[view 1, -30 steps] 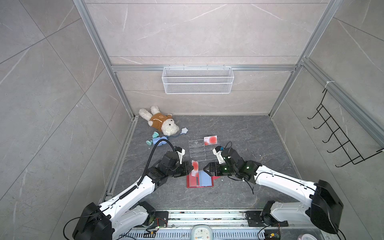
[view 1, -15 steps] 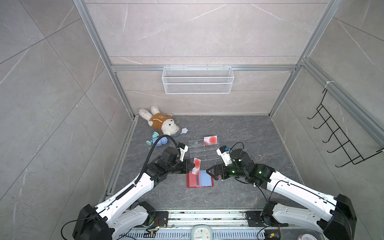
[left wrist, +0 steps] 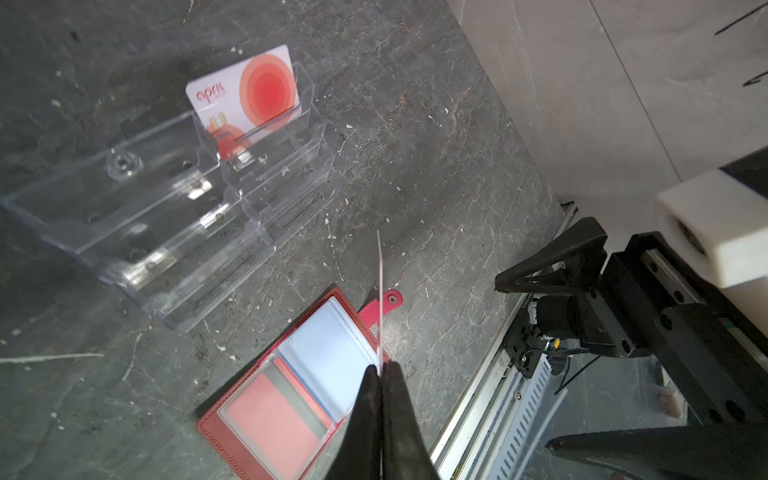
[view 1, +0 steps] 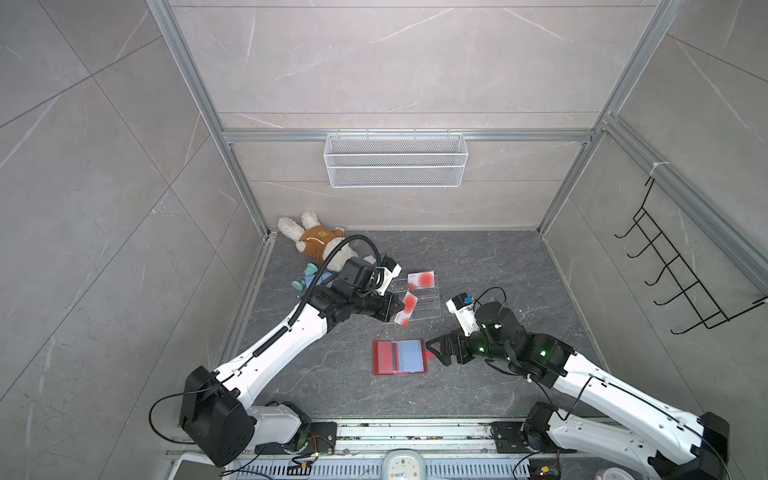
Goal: Take the credit cards out of the card holder
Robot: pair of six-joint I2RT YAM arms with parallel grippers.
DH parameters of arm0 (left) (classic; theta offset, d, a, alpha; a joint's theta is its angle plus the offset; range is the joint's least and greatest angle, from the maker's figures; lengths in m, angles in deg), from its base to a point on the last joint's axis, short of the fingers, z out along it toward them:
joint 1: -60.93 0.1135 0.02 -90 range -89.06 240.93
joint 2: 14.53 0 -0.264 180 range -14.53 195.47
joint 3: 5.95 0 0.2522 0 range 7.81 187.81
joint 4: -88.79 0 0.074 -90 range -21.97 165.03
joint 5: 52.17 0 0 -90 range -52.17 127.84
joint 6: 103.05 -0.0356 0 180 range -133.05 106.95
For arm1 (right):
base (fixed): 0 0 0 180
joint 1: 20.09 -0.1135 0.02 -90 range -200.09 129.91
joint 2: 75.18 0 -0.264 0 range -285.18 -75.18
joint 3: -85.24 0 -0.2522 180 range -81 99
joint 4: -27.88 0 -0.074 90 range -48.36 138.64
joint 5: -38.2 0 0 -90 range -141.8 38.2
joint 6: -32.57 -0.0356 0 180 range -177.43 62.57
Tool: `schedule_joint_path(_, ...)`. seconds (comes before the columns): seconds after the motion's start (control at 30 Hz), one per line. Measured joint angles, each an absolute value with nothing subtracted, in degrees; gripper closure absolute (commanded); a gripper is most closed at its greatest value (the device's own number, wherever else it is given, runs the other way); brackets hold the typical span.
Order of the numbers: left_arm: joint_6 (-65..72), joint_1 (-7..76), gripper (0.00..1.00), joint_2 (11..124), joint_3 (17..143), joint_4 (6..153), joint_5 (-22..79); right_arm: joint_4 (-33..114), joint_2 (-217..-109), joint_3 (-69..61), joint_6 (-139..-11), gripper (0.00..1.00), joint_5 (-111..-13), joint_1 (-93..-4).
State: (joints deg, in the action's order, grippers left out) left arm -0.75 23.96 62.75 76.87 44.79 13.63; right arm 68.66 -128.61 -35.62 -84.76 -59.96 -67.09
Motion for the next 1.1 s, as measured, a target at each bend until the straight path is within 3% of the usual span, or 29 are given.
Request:
schedule_joint_path(0.5,-26.5,24.0,1.00,78.1,100.8,32.2,16.4,73.8,-131.5,-30.2,-82.8,0.00,-56.9,-67.1)
schedule_joint_path(1.1,-39.4,24.0,1.00,95.8,117.7,25.5,21.6,72.8,-132.2,-31.2,-82.7,0.00,-57.0,-67.1)
